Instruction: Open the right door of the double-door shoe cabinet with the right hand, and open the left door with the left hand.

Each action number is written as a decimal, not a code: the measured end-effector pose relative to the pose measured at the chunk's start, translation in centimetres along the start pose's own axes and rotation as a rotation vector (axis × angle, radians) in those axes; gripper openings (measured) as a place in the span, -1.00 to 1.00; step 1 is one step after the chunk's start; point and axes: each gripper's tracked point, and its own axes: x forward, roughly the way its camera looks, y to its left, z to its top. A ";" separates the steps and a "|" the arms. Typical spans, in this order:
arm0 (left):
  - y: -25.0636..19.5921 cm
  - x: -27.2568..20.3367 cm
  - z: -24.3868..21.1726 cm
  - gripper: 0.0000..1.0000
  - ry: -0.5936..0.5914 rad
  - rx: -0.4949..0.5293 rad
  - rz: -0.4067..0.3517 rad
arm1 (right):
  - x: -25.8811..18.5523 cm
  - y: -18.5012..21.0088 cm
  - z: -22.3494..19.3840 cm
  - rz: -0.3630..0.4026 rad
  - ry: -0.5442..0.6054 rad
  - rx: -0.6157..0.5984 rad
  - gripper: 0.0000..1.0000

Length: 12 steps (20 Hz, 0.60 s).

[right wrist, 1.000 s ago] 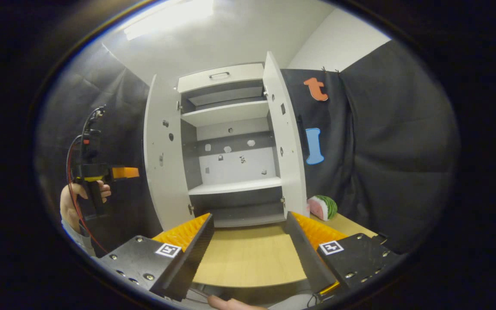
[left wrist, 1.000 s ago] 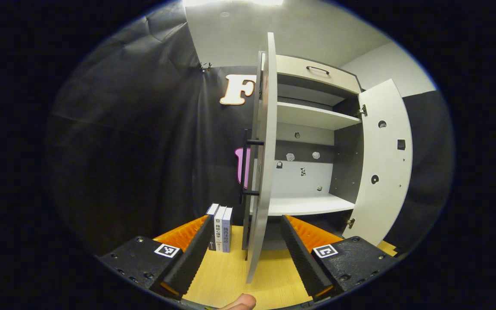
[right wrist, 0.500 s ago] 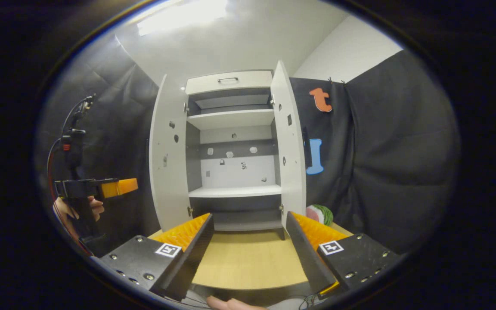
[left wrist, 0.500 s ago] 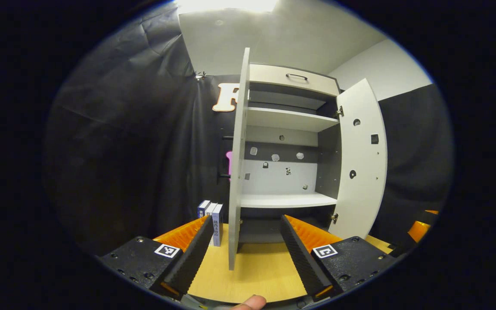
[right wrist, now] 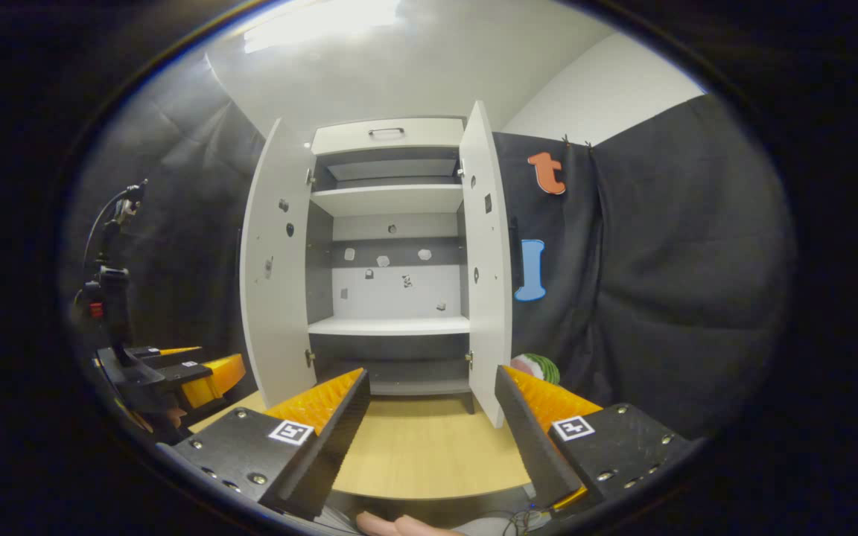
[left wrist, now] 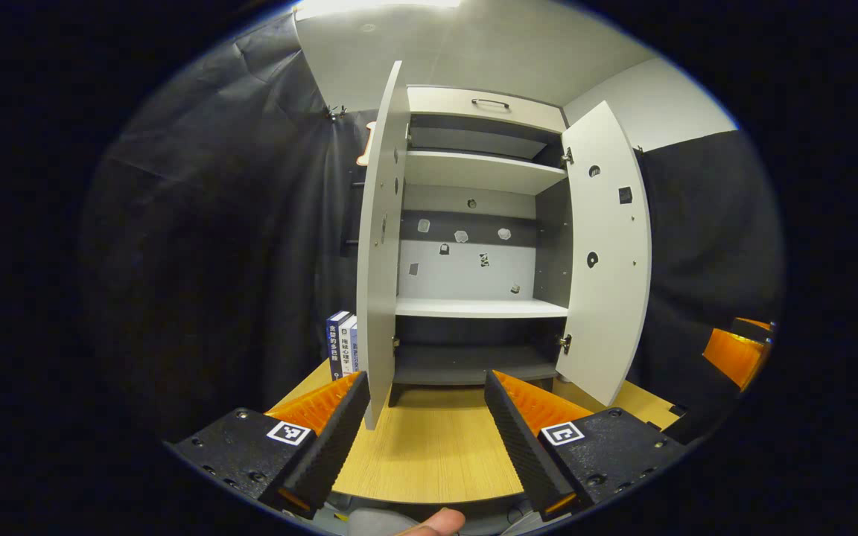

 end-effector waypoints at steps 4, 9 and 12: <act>0.3 -0.2 0.3 0.94 -0.015 -0.005 0.000 | 0.0 -0.3 -0.5 0.001 0.012 0.014 1.00; 1.2 -0.6 1.4 0.86 -0.037 0.002 -0.001 | 0.2 -0.9 0.2 -0.022 -0.002 0.026 1.00; 1.2 -0.9 1.9 0.93 -0.044 0.000 -0.012 | 0.1 -0.9 0.5 -0.024 -0.011 0.019 1.00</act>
